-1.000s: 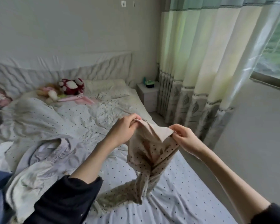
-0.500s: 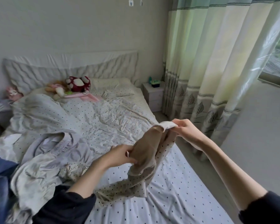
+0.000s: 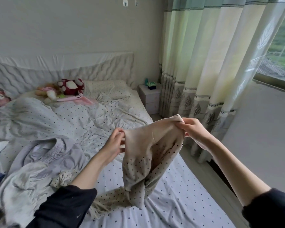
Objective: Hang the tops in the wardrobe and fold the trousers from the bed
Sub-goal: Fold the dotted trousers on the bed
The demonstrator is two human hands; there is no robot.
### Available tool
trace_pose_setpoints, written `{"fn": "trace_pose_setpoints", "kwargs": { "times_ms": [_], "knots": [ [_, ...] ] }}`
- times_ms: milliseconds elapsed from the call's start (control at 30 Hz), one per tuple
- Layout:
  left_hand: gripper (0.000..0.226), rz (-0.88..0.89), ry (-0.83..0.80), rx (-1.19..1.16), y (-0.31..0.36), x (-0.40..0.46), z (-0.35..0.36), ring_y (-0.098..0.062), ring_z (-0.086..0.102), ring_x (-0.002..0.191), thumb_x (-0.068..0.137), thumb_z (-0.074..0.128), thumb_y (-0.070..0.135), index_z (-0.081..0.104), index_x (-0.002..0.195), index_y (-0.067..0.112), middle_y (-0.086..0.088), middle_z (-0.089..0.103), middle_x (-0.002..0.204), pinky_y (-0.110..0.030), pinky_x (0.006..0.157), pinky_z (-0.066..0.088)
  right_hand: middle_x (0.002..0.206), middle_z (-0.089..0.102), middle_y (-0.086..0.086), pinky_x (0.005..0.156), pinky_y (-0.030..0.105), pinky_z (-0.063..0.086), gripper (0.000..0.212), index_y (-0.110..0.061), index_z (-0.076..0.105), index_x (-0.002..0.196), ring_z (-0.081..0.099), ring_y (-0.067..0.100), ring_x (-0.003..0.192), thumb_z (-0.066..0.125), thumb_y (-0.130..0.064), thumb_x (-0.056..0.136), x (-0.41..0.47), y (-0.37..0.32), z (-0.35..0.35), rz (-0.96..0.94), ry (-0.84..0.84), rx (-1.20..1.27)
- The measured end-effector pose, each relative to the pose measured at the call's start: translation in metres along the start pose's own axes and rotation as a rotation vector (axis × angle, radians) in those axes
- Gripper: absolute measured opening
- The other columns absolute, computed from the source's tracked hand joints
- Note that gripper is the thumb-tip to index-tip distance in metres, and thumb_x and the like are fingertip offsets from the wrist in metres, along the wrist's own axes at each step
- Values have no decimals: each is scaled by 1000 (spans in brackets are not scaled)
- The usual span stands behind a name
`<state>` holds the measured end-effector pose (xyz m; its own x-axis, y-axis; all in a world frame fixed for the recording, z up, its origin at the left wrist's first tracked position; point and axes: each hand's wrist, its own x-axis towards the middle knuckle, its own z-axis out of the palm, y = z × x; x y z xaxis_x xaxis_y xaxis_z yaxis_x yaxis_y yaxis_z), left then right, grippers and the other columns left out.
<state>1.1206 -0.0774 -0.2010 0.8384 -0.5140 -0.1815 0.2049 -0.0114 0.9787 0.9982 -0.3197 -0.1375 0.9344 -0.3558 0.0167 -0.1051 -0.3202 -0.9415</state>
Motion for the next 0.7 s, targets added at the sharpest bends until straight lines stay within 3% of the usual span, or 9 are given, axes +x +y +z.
{"fn": "trace_pose_setpoints", "kwargs": {
  "times_ms": [100,200,267,333,400,433,500,600,700],
  "knots": [
    [11,29,29,-205,24,8,-10,-21,53,75,100,36,15,41,91,18,-10,53,93,-30,53,47,78,61,2,63,26,48,21,-13,67,85,55,10,67,50,-18,97,7,-4,-3,19,49,115],
    [10,72,-18,-247,55,10,-12,-11,60,61,100,38,15,44,93,16,-5,53,78,-24,47,48,71,61,-4,58,23,52,21,-20,65,85,56,4,61,48,-21,98,17,-16,-5,10,27,223],
    [11,87,-53,-78,72,10,-11,-5,58,56,101,37,14,46,94,16,-3,53,77,-20,46,46,67,62,-7,55,22,54,21,-21,65,86,58,2,58,48,-23,98,23,-26,-4,-1,10,283],
    [11,57,-152,152,83,7,-9,-7,60,72,97,42,27,47,99,17,-3,57,93,-19,53,49,64,64,-9,52,20,53,21,-21,64,85,61,1,58,47,-24,98,28,-36,-2,-5,-3,347],
    [35,-35,-284,284,87,1,-10,-11,63,88,78,55,44,46,105,23,-3,57,107,-19,62,53,67,67,-9,53,20,53,21,-20,64,88,63,1,61,47,-26,98,33,-44,-2,-1,-20,371],
    [46,-76,-332,348,88,0,-12,-11,64,90,69,62,44,46,108,26,-3,58,109,-20,65,54,70,68,-8,55,20,53,20,-20,64,89,63,2,63,48,-27,98,36,-47,-2,0,-27,362],
    [55,-122,-392,519,91,-1,-16,-14,66,96,69,72,28,45,116,23,-5,60,114,-27,75,57,77,67,-6,63,21,52,18,-20,66,92,61,4,68,50,-28,97,40,-49,-5,2,-32,316],
    [38,-113,-333,736,97,5,-23,-17,67,89,75,72,-1,57,109,8,-10,65,105,-29,76,57,86,65,1,71,25,49,17,-17,67,94,58,10,75,54,-27,95,43,-51,-11,-1,-32,235],
    [11,0,-187,823,108,13,-29,-13,65,70,75,73,-1,66,84,2,-7,67,80,-20,63,49,70,62,-2,58,19,46,21,-8,66,90,53,9,62,54,-24,95,44,-51,-16,-46,-25,36]
  ]
}}
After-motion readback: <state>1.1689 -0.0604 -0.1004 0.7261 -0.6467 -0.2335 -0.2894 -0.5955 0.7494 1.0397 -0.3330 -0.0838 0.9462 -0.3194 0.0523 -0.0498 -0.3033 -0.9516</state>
